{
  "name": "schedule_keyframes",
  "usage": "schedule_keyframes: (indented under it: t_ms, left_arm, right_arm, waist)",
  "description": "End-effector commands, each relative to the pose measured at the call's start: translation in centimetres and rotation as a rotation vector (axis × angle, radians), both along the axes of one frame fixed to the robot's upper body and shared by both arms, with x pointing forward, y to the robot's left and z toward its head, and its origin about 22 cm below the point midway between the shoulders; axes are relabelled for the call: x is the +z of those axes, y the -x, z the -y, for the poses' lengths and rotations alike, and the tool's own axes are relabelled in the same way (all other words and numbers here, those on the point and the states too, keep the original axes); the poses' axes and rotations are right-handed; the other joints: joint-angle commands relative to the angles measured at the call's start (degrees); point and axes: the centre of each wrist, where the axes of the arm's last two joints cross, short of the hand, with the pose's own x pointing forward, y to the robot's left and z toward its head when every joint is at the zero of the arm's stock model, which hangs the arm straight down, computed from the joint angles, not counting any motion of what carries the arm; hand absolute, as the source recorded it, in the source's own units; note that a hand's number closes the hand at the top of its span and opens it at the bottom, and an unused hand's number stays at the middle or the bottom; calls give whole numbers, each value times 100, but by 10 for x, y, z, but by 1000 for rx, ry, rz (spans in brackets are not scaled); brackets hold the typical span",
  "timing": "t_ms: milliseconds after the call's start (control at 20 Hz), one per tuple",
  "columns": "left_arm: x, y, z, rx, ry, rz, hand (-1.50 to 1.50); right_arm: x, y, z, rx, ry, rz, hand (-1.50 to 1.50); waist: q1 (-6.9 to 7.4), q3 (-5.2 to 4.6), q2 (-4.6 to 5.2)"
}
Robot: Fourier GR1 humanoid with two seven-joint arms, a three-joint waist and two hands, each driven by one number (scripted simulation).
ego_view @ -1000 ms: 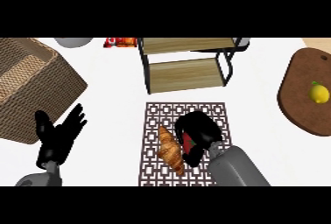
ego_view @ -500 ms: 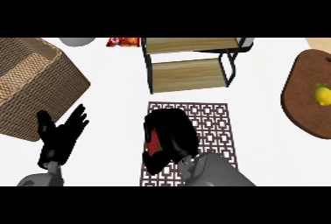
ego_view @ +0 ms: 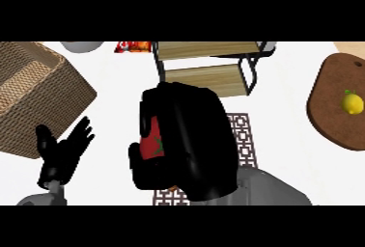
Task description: Pick the tomato from the placemat and place it in the tiered shelf
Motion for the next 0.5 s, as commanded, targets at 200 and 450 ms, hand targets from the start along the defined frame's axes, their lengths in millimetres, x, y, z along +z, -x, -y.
schedule_keyframes:
  t_ms: [200,450]
  left_arm:
    - [-11,4,6,-12,2,-9,0]
    - [-1,1,2,-9,2,-15,0]
  right_arm:
    - [87,-22,6,-162,-30,16,150]
    - [115,-56,33,-217,-97,50,150]
  waist:
    - [23,-12,32]
    - [34,-6,41]
